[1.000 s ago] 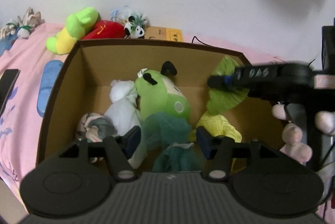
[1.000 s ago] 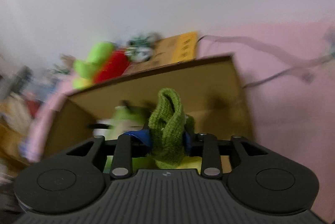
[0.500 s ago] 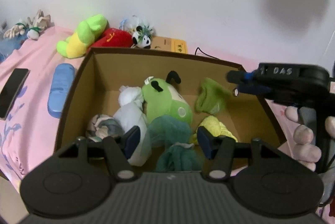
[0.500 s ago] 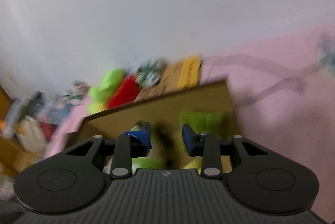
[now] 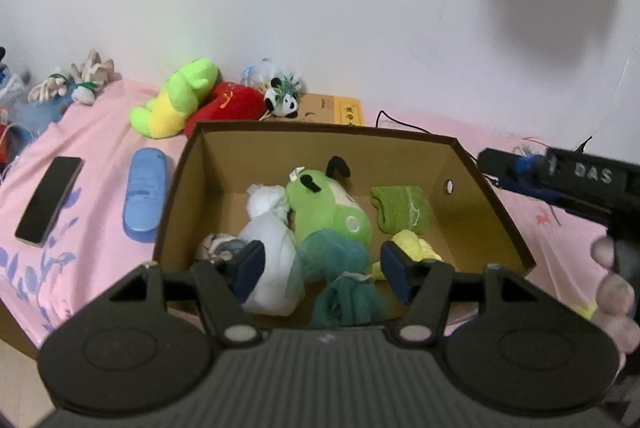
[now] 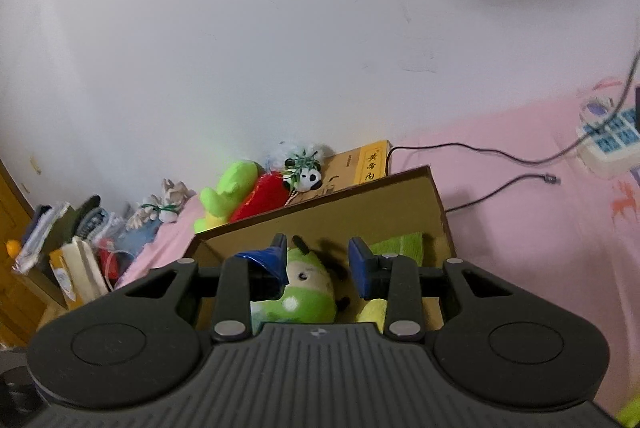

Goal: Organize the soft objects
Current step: 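Open both grippers to release the cloth and sock into the box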

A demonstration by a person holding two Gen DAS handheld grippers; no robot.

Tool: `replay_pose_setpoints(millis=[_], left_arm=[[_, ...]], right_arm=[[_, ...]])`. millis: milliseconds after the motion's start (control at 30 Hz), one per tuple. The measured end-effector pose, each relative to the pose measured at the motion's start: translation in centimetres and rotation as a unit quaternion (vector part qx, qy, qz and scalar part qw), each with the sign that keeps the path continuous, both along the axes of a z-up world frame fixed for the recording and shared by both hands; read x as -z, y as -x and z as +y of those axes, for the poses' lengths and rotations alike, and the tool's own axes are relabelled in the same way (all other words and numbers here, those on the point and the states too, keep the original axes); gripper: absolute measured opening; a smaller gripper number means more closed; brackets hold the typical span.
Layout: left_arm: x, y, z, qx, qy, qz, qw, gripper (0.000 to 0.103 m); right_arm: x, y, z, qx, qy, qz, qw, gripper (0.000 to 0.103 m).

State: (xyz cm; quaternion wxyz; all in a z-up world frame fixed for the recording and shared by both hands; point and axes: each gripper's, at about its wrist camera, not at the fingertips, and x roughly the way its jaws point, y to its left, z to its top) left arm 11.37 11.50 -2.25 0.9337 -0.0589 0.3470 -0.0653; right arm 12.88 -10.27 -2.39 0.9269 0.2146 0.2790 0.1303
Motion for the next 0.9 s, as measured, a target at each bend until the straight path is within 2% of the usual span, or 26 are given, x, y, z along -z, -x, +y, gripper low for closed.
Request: replay_pose_setpoints(millis=[167, 300, 433, 900], left_arm=[[-0.7, 1.5, -0.3, -0.004, -0.022, -0.005, 0.9997, 0.066], [-0.9, 2.6, -0.4, -0.002, -0.037, 0.001, 0.9993, 0.066], [-0.7, 3.7, -0.6, -0.005, -0.059, 0.003, 0.9983, 0.066], [0.5, 6.8, 0.3, 0.005, -0.065, 0.030, 0.9974, 0.067]], right_arm=[[-0.3, 2.4, 0.2, 0.006, -0.027, -0.007, 1.000, 0.017], [-0.6, 4.4, 0.6, 0.011, -0.020, -0.018, 1.000, 0.017], [-0.4, 5.9, 0.9, 0.013, -0.024, -0.008, 1.000, 0.017], [1.5, 10.7, 2.3, 0.020, -0.052, 0.017, 0.998, 0.017]])
